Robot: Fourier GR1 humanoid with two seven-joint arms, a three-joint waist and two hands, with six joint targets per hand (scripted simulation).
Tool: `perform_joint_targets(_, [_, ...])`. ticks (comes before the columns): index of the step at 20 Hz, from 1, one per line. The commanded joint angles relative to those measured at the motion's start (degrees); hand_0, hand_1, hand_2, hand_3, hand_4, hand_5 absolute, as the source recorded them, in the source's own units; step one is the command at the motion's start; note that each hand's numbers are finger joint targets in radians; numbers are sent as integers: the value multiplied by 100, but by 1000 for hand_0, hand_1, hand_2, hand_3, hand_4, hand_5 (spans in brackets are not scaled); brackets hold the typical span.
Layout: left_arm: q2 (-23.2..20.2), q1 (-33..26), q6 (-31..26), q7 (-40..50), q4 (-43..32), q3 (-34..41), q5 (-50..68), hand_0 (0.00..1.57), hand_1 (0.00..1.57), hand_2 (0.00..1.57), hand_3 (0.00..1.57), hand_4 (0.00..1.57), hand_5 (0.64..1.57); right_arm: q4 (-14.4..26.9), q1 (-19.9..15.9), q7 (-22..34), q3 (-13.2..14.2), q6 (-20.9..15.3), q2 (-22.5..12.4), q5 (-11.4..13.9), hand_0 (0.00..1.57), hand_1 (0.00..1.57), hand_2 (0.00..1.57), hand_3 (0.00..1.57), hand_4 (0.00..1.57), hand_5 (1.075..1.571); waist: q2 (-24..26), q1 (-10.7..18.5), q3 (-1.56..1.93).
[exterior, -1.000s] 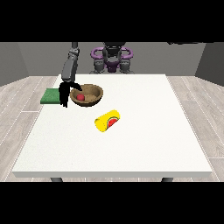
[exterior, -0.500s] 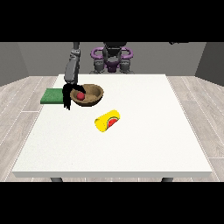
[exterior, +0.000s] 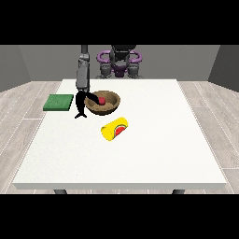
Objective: Pick the cup and pour the ball into the bowl, then pick the bowl and place it on the pad
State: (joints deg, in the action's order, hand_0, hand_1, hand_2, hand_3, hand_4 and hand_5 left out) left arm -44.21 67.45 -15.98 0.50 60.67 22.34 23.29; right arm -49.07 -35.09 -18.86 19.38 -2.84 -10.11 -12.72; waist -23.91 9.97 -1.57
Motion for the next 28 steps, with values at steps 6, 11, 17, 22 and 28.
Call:
perform_joint_targets(6, [-56,-240,-218,-171,-373,149,103,0,0,0,0,0,1547,180,337,908,-528,-836,-441,988,1571,1571,1571,1571,1169,1457,69,-53,143])
perform_joint_targets(11, [-21,-829,-260,-604,-1062,212,-141,0,0,0,0,0,1547,-411,0,2646,-1054,-869,-856,1417,1571,1571,1571,1571,1250,1455,881,-466,136])
perform_joint_targets(17, [-791,-1070,-765,-950,-1909,621,-89,0,0,0,0,0,1543,-884,-534,3679,-1208,-580,-1024,1385,1571,1571,1571,1571,1250,1477,869,-954,149])
perform_joint_targets(22, [-962,-1057,-789,-980,-1737,649,-23,0,0,0,0,0,1539,-441,-539,3259,-977,-472,-1104,1296,1571,1571,1571,1571,1287,1507,635,-865,157])
perform_joint_targets(28, [-947,-1378,-548,-1354,-1832,639,-228,0,0,0,0,0,1539,-518,-87,2742,-1213,-194,-1215,1551,1571,1571,1571,1571,1295,1514,671,-1290,157])
